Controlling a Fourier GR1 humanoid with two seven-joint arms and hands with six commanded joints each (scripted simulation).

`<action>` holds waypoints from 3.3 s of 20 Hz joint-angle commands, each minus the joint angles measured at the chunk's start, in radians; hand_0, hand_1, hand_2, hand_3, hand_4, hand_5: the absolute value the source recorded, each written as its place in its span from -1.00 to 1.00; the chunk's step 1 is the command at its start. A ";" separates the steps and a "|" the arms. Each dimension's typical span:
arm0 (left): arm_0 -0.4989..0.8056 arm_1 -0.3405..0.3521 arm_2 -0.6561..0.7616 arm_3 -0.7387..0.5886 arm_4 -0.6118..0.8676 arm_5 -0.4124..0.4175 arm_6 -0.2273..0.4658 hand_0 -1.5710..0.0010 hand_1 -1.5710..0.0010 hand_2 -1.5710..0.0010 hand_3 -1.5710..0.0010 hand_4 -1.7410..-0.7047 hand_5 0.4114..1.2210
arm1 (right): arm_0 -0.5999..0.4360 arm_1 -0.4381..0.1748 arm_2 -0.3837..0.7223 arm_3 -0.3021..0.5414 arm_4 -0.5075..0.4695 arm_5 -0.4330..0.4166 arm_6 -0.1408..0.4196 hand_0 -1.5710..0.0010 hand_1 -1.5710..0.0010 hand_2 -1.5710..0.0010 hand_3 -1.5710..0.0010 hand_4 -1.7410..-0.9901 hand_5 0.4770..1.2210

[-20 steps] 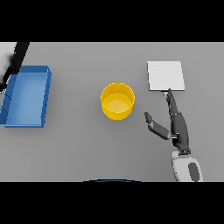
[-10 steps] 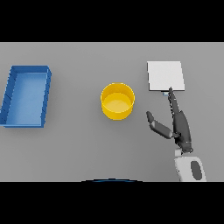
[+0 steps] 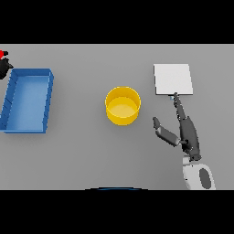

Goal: Pick up the red beaker and tilt it to pour out 1 green nut into yellow bowl. Pick up the yellow bowl and place it on the metallic measuring scale.

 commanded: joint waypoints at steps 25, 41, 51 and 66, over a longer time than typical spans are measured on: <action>0.108 0.099 -0.076 -0.175 0.175 -0.176 0.020 0.90 0.92 0.92 0.92 0.85 -0.35 | 0.031 -0.001 0.031 -0.023 0.068 -0.027 0.018 1.00 1.00 1.00 1.00 0.45 -0.51; 0.101 0.060 -0.082 -0.152 0.171 -0.153 -0.007 1.00 1.00 1.00 1.00 0.83 -0.25 | -0.383 -0.286 0.263 0.128 0.407 0.253 0.070 1.00 1.00 1.00 1.00 0.24 -0.49; 0.110 0.067 -0.085 -0.161 0.176 -0.164 -0.018 1.00 1.00 1.00 1.00 0.82 -0.25 | -0.607 -0.287 0.392 0.307 0.473 0.413 -0.008 1.00 1.00 1.00 1.00 0.28 -0.44; 0.090 0.071 -0.079 -0.146 0.175 -0.176 -0.019 1.00 1.00 1.00 1.00 0.82 -0.20 | -0.742 -0.246 0.492 0.516 0.518 0.530 -0.049 1.00 1.00 1.00 1.00 0.16 -0.43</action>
